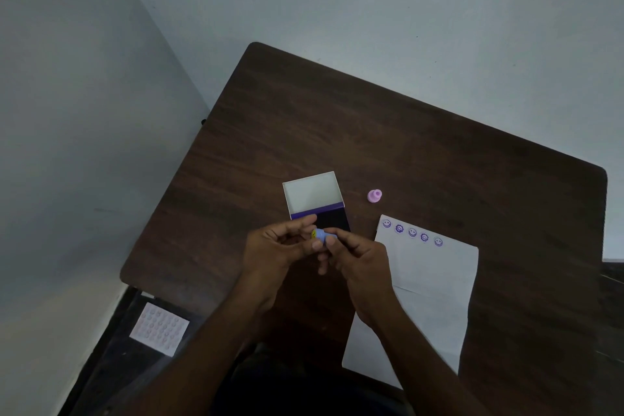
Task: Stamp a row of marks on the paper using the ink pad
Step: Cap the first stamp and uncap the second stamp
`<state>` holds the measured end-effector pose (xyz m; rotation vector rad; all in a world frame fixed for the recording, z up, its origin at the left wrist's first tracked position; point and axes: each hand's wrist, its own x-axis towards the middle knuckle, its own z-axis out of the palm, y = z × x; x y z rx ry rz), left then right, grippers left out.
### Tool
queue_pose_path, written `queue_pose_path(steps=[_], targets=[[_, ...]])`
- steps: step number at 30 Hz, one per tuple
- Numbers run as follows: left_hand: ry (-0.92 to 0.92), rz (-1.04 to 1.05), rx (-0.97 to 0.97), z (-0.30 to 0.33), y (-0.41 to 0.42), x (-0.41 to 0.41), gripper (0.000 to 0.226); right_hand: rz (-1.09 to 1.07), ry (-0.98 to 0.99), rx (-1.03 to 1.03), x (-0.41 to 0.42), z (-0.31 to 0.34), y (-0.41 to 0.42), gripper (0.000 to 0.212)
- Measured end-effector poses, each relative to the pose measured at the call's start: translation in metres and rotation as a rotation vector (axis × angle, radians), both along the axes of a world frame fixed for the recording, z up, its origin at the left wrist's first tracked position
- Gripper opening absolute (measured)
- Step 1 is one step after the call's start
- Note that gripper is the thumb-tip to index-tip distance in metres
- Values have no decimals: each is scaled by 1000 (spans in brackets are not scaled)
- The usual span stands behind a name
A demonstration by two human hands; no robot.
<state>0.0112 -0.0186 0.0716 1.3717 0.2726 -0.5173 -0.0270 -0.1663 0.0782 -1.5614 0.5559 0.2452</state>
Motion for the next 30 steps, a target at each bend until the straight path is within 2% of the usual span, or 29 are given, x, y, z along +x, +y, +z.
queue_pose_path(steps=[3,7,9,13,17,20,23,25,27,30], targets=[[-21,-22,-31,4,2,4,46,10,4,25,0,1,-1,26],[-102,-93,21,2,-1,12,42,37,23,71,5,-2,-11,30],[-133,-156,97,-2,-6,16,42,74,43,26,7,-6,-20,29],[-154,-223,345,-10,-21,22,41,72,111,-200,17,-19,-35,33],[-137,-203,465,-18,-39,31,34,54,194,-409,28,-26,-58,26],[-204,-271,596,-24,-55,38,31,19,47,-492,34,-26,-71,11],[-242,-394,750,-29,-72,48,31,127,-39,-679,55,-30,-79,8],[-198,-445,817,-31,-82,57,34,264,-17,-853,73,-39,-82,13],[-164,-477,843,-31,-88,65,34,254,-22,-962,86,-48,-84,24],[-163,-488,831,-31,-93,72,32,249,-59,-1123,96,-53,-85,26]])
